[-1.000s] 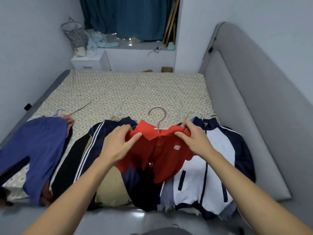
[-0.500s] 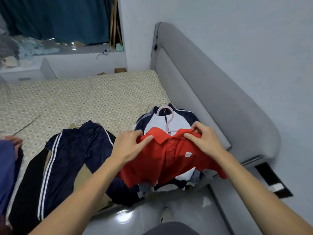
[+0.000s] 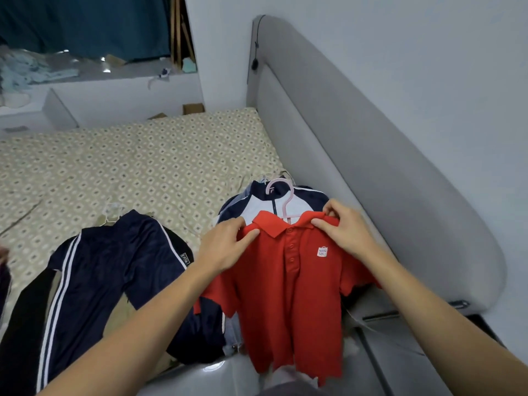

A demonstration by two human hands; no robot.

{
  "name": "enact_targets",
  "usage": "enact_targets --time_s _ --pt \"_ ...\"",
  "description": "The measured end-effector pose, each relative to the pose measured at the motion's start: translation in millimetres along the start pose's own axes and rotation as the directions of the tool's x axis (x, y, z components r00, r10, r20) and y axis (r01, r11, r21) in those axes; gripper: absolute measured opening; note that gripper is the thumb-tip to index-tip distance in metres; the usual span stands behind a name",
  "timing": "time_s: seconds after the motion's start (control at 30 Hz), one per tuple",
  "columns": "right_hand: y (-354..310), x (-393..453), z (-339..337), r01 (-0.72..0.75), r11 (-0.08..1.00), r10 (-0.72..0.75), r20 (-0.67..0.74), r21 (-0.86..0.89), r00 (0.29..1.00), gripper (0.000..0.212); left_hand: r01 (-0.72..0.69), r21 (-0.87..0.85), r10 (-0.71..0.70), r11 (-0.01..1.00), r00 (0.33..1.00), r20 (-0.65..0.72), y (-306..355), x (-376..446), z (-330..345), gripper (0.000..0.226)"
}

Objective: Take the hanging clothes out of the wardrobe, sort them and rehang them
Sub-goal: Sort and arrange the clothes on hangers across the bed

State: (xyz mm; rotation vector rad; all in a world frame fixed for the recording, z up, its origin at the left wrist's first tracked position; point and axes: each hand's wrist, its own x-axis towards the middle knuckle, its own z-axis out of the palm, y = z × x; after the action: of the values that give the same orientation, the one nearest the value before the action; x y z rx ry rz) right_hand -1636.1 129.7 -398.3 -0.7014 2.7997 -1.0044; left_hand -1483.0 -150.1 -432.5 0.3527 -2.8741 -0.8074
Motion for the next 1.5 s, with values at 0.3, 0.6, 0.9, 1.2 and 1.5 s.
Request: enact_targets --time_s 0.3,0.6,0.9,1.2,1.5 --pt "98 180 75 -0.084 0.996 0.085 0.18 -0.015 0.98 0.03 0.144 0.054 -0.151 0.988 0.973 0.176 -63 167 100 0.027" --pt "156 292 164 -0.062 0.929 0.162 0.249 -0.366 0.955 0.054 0.4 0.141 -0.423 0.905 0.879 0.219 -118 243 132 0.045" --pt "46 260 259 0.166 0.983 -0.099 0.534 -0.079 0.84 0.066 0.526 0.204 -0.558 0.826 0.814 0.163 -200 143 65 0.063" --pt "-114 215 403 0.256 0.966 -0.216 0.659 0.037 0.721 0.066 0.666 0.174 -0.686 0.725 0.72 0.101 -353 25 -7 0.067" --pt "-231 217 603 0.22 0.976 -0.154 0.727 0.004 0.669 0.068 0.722 0.135 -0.733 0.679 0.676 0.074 -575 -45 -49 0.069"
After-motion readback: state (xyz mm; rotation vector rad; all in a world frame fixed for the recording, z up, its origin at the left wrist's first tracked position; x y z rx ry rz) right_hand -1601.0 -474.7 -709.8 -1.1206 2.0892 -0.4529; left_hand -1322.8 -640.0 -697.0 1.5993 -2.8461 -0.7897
